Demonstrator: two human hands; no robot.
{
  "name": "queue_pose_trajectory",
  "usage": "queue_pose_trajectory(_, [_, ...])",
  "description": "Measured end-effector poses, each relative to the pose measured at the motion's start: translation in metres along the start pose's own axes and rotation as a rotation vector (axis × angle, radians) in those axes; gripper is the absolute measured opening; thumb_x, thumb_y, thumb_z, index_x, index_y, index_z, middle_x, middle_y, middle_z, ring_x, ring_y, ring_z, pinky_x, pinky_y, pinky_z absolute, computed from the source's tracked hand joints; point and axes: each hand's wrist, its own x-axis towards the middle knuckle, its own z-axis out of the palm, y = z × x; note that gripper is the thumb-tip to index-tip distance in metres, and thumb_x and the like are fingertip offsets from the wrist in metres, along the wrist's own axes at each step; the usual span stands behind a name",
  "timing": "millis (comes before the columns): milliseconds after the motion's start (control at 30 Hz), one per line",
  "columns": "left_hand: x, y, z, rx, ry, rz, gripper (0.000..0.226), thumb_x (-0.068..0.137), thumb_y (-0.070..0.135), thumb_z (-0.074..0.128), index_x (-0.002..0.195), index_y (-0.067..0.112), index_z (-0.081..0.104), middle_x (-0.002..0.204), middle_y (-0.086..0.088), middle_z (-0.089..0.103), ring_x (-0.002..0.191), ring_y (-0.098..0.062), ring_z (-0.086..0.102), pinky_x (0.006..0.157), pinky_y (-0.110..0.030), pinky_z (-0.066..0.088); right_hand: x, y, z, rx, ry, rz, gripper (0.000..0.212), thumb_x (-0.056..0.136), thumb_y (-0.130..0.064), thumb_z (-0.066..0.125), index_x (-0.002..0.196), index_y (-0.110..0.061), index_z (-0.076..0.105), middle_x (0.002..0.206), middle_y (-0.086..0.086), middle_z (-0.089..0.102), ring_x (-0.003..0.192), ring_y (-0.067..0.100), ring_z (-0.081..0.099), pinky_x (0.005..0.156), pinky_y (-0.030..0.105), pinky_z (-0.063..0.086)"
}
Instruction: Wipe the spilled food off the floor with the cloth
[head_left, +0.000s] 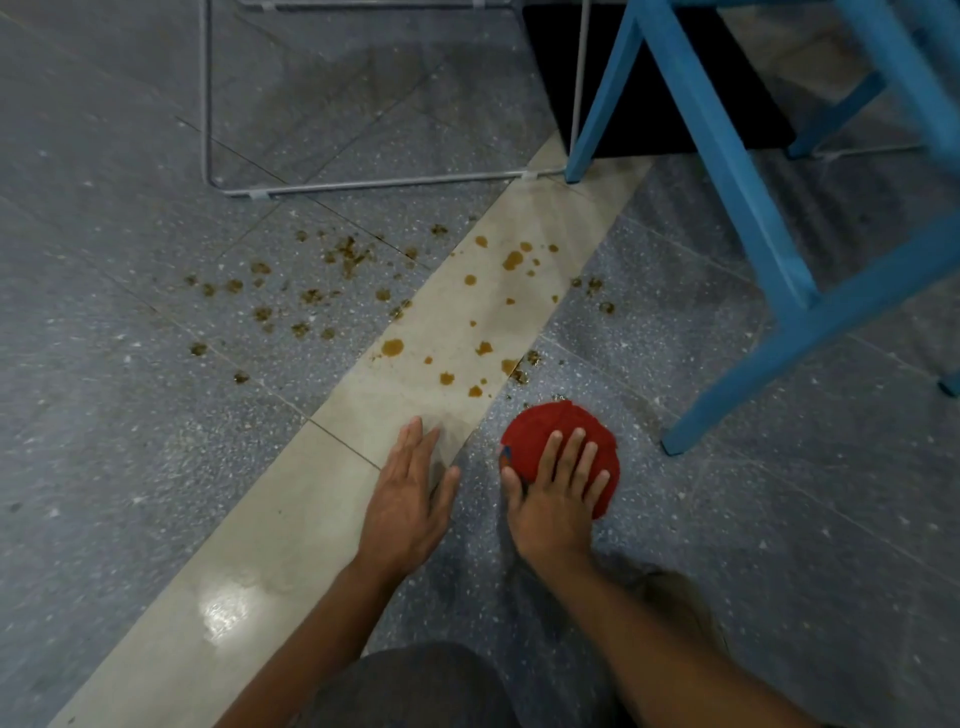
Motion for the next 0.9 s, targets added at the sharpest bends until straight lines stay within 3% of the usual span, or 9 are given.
queue_pose_trajectory(367, [0.002, -0.007, -0.008, -0.021, 0.022, -0.037, 0.071, 0.110, 0.059, 0.040, 0.169, 0.022, 0.027, 0.179, -0.001, 0.016, 0.166, -0.015, 0.011, 0.135, -0.044, 0.020, 0.073, 0.025, -0.028, 0.009, -0.060, 0.013, 0.075, 0.102, -0.063, 0.004, 0.160, -0.020, -0.017, 0.167, 0.017, -0.020, 0.154, 0.036, -0.019, 0.121, 0.064, -0.004])
queue_pose_trajectory(567, [-0.004, -0.001, -0.008, -0.034, 0.015, -0.076, 0.076, 0.107, 0.064, 0.039, 0.170, 0.025, 0.024, 0.180, 0.003, 0.011, 0.166, -0.013, 0.008, 0.134, -0.046, 0.022, 0.019, 0.018, -0.006, -0.084, -0.116, -0.353, 0.069, 0.100, -0.066, -0.003, 0.156, -0.032, -0.027, 0.165, 0.009, -0.029, 0.152, 0.033, -0.027, 0.120, 0.064, -0.010])
queue_pose_trajectory(633, [-0.006, -0.003, -0.008, -0.018, 0.006, -0.068, 0.077, 0.106, 0.068, 0.037, 0.170, 0.027, 0.023, 0.180, 0.004, 0.010, 0.166, -0.013, 0.008, 0.134, -0.044, 0.020, 0.041, 0.023, -0.012, -0.086, -0.099, -0.328, 0.071, 0.100, -0.068, 0.000, 0.155, -0.034, -0.028, 0.165, 0.006, -0.031, 0.152, 0.031, -0.028, 0.120, 0.062, -0.011])
queue_pose_trajectory(800, [-0.008, -0.015, -0.017, -0.003, 0.027, -0.077, 0.079, 0.105, 0.070, 0.037, 0.170, 0.025, 0.027, 0.180, 0.004, 0.012, 0.165, -0.013, 0.010, 0.134, -0.044, 0.020, 0.084, 0.023, -0.035, 0.002, -0.086, -0.049, 0.071, 0.103, -0.062, 0.005, 0.160, -0.026, -0.019, 0.168, 0.012, -0.022, 0.154, 0.033, -0.021, 0.121, 0.065, -0.004])
queue_pose_trajectory(900, [-0.005, -0.012, -0.023, 0.038, 0.020, -0.096, 0.079, 0.105, 0.068, 0.039, 0.170, 0.027, 0.024, 0.180, 0.005, 0.010, 0.165, -0.013, 0.009, 0.132, -0.038, 0.016, 0.043, 0.014, -0.018, -0.057, -0.105, -0.282, 0.068, 0.102, -0.062, -0.002, 0.157, -0.030, -0.025, 0.165, 0.011, -0.029, 0.152, 0.035, -0.026, 0.119, 0.066, -0.008])
